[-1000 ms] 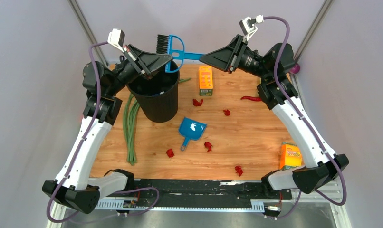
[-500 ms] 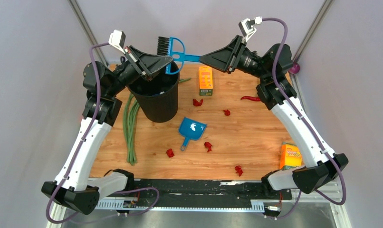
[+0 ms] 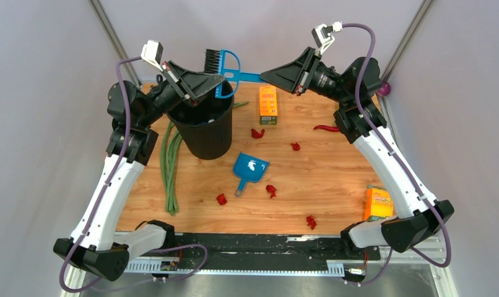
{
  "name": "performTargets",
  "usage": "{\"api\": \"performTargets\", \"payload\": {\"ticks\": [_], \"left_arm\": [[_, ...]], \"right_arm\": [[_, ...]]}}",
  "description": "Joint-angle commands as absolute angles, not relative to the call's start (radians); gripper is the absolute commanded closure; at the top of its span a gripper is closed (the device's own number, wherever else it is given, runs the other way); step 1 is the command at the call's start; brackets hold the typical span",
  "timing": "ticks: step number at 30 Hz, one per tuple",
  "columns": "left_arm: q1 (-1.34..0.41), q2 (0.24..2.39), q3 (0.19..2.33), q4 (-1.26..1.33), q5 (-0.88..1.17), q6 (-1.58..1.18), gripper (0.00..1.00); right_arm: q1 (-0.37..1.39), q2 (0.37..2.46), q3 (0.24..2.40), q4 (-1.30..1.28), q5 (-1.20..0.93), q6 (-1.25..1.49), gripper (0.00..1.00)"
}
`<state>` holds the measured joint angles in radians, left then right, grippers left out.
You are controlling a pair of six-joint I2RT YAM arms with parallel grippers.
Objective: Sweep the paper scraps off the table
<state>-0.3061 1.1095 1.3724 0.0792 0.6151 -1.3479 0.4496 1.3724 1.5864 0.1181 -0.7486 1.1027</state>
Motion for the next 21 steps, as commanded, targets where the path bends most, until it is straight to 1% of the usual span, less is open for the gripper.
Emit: {"api": "performTargets", "payload": {"ticks": [1, 2, 3, 4, 5, 6, 7, 8, 9, 10, 13, 16, 18, 21], "left_arm": [[-0.310, 1.083, 1.364, 0.087, 0.600, -1.330, 1.00], [-0.310, 1.083, 1.364, 0.092, 0.601, -1.330, 1.00], [-0.310, 1.085, 1.362, 0.091, 0.603, -1.325, 0.88], [-0.310, 1.088, 1.368, 0.053, 0.603, -1.316, 0.68], [-0.310, 1.089, 1.397, 0.016, 0.603, -1.269, 0.31], [-0.310, 1.097, 1.419, -0.082, 0.603, -1.234, 0.23], [-0.310, 1.101, 1.484, -0.162, 0.591, -1.130, 0.23], [-0.310, 1.115, 1.518, -0.324, 0.575, -1.079, 0.23], [-0.310, 1.120, 1.584, -0.459, 0.549, -0.971, 0.23], [-0.310, 1.126, 1.609, -0.536, 0.513, -0.878, 0.23], [-0.311, 1.124, 1.687, -0.829, 0.410, -0.737, 0.22], [-0.321, 1.094, 1.663, -0.971, 0.283, -0.622, 0.22], [-0.348, 1.072, 1.620, -1.032, 0.209, -0.571, 0.21], [-0.451, 1.066, 1.568, -1.107, 0.080, -0.529, 0.21]], "right_arm": [[0.454, 1.333, 1.583, 0.153, -0.742, 1.111, 0.94], [0.454, 1.332, 1.579, 0.153, -0.742, 1.109, 0.96], [0.454, 1.327, 1.572, 0.153, -0.741, 1.106, 0.97], [0.454, 1.322, 1.569, 0.147, -0.739, 1.103, 1.00], [0.453, 1.319, 1.569, 0.132, -0.736, 1.095, 1.00], [0.451, 1.315, 1.571, 0.108, -0.732, 1.083, 1.00], [0.448, 1.309, 1.575, 0.074, -0.727, 1.065, 1.00], [0.440, 1.304, 1.578, 0.020, -0.715, 1.045, 1.00], [0.430, 1.296, 1.582, -0.041, -0.700, 1.026, 1.00], [0.410, 1.284, 1.580, -0.099, -0.686, 1.002, 1.00], [0.385, 1.270, 1.638, -0.361, -0.586, 0.870, 1.00], [0.385, 1.281, 1.735, -0.595, -0.468, 0.712, 1.00], [0.384, 1.278, 1.755, -0.694, -0.395, 0.663, 1.00], [0.383, 1.279, 1.781, -0.817, -0.266, 0.609, 1.00]]}}
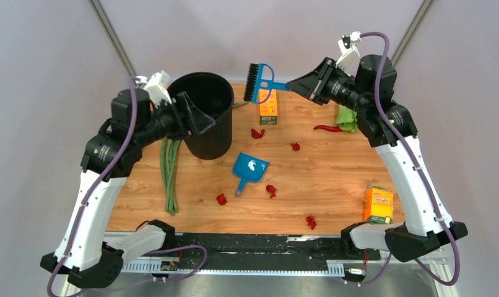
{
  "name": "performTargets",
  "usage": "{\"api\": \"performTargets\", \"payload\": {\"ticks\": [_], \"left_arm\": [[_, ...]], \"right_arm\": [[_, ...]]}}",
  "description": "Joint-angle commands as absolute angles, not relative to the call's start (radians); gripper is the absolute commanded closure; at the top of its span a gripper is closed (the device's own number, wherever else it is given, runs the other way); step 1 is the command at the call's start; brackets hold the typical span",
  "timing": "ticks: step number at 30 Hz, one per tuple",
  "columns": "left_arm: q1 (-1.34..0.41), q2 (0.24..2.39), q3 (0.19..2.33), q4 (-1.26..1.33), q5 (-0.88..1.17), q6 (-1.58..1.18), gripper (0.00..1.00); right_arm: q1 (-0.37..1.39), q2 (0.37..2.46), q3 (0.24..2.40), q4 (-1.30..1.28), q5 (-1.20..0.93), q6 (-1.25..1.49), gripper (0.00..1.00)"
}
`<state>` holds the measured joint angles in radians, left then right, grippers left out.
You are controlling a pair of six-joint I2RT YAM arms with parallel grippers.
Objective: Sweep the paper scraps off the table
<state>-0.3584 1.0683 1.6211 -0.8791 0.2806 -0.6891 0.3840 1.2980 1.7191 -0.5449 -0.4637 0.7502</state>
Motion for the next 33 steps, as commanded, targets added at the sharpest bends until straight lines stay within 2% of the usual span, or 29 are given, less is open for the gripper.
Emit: {"api": "performTargets", "payload": {"ticks": [1, 5, 7, 11, 14, 24, 33], "left_arm": [[-0.480, 1.069, 1.540, -1.123, 0.018, -0.516, 0.20], [-0.673, 1.118, 1.479, -1.138, -0.149, -0.486, 0.19], [-0.823, 1.156, 1.457, -1.138, -0.224, -0.477, 0.19], [-0.928, 1.232, 1.382, -1.108, -0.307, -0.460, 0.20], [-0.948, 1.244, 1.272, -1.014, -0.267, -0.422, 0.27], [-0.950, 1.264, 0.939, -0.602, -0.186, -0.492, 0.27], [-0.965, 1.256, 0.772, -0.391, -0.276, -0.468, 0.16]], "right_arm": [[0.385, 1.285, 1.793, -0.856, -0.226, 0.589, 1.00], [0.383, 1.319, 1.844, -0.998, -0.112, 0.523, 1.00], [0.385, 1.348, 1.903, -1.064, -0.069, 0.493, 1.00], [0.385, 1.402, 2.000, -1.170, -0.023, 0.454, 1.00], [0.385, 1.413, 1.996, -1.198, -0.023, 0.459, 1.00], [0.387, 1.390, 1.925, -1.192, -0.029, 0.482, 1.00], [0.385, 1.410, 1.934, -1.192, -0.083, 0.508, 1.00]]}}
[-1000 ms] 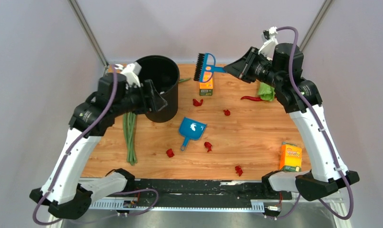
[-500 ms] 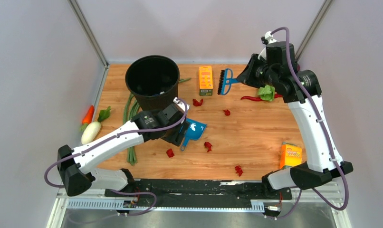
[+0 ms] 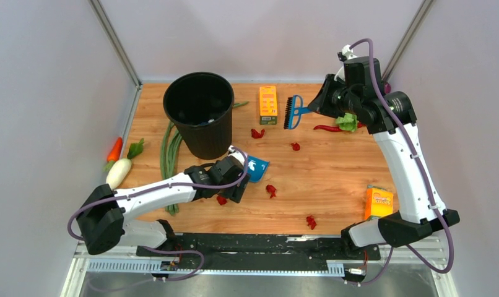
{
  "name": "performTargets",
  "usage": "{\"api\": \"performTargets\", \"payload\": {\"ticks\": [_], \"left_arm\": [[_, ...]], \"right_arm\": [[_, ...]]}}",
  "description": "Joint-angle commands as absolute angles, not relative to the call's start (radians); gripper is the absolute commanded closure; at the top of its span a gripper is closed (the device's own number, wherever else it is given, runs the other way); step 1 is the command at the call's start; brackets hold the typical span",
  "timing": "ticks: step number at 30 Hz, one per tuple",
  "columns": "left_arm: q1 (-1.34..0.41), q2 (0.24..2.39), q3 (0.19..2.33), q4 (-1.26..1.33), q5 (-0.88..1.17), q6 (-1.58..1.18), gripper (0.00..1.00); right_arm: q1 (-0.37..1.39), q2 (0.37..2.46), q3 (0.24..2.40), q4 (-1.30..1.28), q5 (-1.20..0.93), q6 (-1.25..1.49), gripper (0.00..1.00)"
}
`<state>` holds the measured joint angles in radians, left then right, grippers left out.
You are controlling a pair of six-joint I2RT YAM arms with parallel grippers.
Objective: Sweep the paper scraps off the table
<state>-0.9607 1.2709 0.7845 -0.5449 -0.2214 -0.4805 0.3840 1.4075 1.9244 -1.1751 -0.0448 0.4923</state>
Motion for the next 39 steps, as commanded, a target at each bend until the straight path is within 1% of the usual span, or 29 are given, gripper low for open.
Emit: {"api": "performTargets", "payload": {"ticks": [1, 8, 12, 14, 16, 17, 20, 21, 25, 27, 28, 29, 30, 32, 35, 39], "left_arm": [[-0.965, 1.268, 0.769, -0.377, -0.284, -0.465, 0.16], [-0.982, 1.364, 0.762, -0.273, -0.296, -0.442, 0.19], [-0.985, 1.436, 0.782, -0.256, -0.307, -0.434, 0.21], [-0.985, 1.465, 0.787, -0.252, -0.313, -0.425, 0.23], [-0.985, 1.515, 0.796, -0.259, -0.316, -0.419, 0.26], [-0.985, 1.528, 0.801, -0.259, -0.305, -0.416, 0.30], [-0.985, 1.569, 0.802, -0.267, -0.285, -0.429, 0.36], [-0.985, 1.571, 0.798, -0.265, -0.275, -0.436, 0.41], [-0.985, 1.549, 0.779, -0.265, -0.265, -0.448, 0.53], [-0.985, 1.534, 0.773, -0.276, -0.267, -0.448, 0.61], [-0.985, 1.525, 0.773, -0.284, -0.271, -0.448, 0.74], [-0.985, 1.513, 0.782, -0.310, -0.278, -0.446, 0.79], [-0.986, 1.509, 0.788, -0.324, -0.290, -0.443, 0.90], [-0.985, 1.497, 0.824, -0.386, -0.313, -0.434, 1.00], [-0.985, 1.474, 0.894, -0.501, -0.308, -0.400, 1.00], [-0.985, 1.444, 0.982, -0.642, -0.252, -0.335, 1.00]], "right_arm": [[0.385, 1.410, 1.934, -1.190, -0.086, 0.509, 1.00], [0.385, 1.417, 1.930, -1.192, -0.103, 0.525, 1.00], [0.387, 1.428, 1.937, -1.192, -0.113, 0.532, 1.00], [0.385, 1.433, 1.939, -1.190, -0.117, 0.535, 1.00], [0.385, 1.439, 1.937, -1.190, -0.121, 0.538, 1.00], [0.385, 1.440, 1.937, -1.187, -0.121, 0.538, 1.00], [0.385, 1.443, 1.942, -1.189, -0.121, 0.538, 1.00], [0.385, 1.443, 1.941, -1.187, -0.121, 0.537, 1.00], [0.387, 1.443, 1.939, -1.189, -0.114, 0.534, 1.00], [0.385, 1.447, 1.939, -1.187, -0.112, 0.532, 1.00], [0.385, 1.450, 1.940, -1.189, -0.112, 0.531, 1.00], [0.385, 1.453, 1.942, -1.187, -0.115, 0.529, 1.00], [0.385, 1.454, 1.945, -1.187, -0.114, 0.528, 1.00], [0.385, 1.457, 1.950, -1.186, -0.109, 0.526, 1.00], [0.385, 1.463, 1.951, -1.183, -0.094, 0.508, 1.00], [0.383, 1.463, 1.947, -1.184, -0.052, 0.482, 1.00]]}}
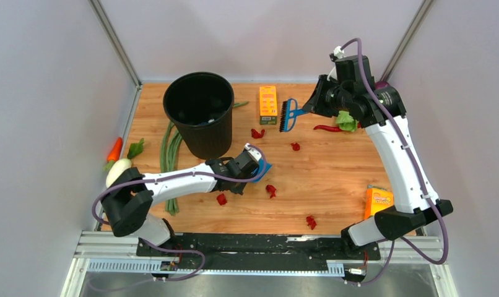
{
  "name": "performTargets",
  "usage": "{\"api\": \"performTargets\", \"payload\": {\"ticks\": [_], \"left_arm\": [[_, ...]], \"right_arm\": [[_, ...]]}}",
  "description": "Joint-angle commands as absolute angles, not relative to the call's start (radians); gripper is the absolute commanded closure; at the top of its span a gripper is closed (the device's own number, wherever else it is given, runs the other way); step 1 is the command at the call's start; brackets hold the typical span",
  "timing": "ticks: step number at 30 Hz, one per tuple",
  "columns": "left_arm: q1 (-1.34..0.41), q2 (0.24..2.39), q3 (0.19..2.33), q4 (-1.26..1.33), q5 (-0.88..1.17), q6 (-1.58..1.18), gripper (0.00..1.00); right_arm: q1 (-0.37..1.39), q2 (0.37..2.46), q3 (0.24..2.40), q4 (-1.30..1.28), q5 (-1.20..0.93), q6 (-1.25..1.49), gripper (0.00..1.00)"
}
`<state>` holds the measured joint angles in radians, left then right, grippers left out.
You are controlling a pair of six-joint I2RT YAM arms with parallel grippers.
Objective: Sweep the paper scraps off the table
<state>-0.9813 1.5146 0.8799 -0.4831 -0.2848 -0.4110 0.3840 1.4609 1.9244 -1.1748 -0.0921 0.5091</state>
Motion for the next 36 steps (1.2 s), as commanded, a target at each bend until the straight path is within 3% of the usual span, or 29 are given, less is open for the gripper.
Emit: {"api": "performTargets", "payload": {"ticks": [1, 10, 20, 36], "left_arm": [[-0.983, 1.439, 1.015, -0.690, -0.249, -0.333, 1.00], [-0.985, 1.322, 1.103, -0.897, -0.308, -0.339, 1.00], [-0.983, 1.121, 1.091, -1.103, -0.440, -0.468, 1.00], [-0.983, 0.822, 1.052, -1.445, -0.580, -0.886, 1.00]], "right_arm": [[0.387, 1.460, 1.942, -1.184, -0.042, 0.477, 1.00], [0.387, 1.417, 1.849, -1.157, -0.032, 0.471, 1.00], [0.446, 1.414, 1.709, -1.022, -0.267, 0.541, 1.00], [0.811, 1.623, 1.542, -0.770, -0.363, 0.712, 1.00]]}}
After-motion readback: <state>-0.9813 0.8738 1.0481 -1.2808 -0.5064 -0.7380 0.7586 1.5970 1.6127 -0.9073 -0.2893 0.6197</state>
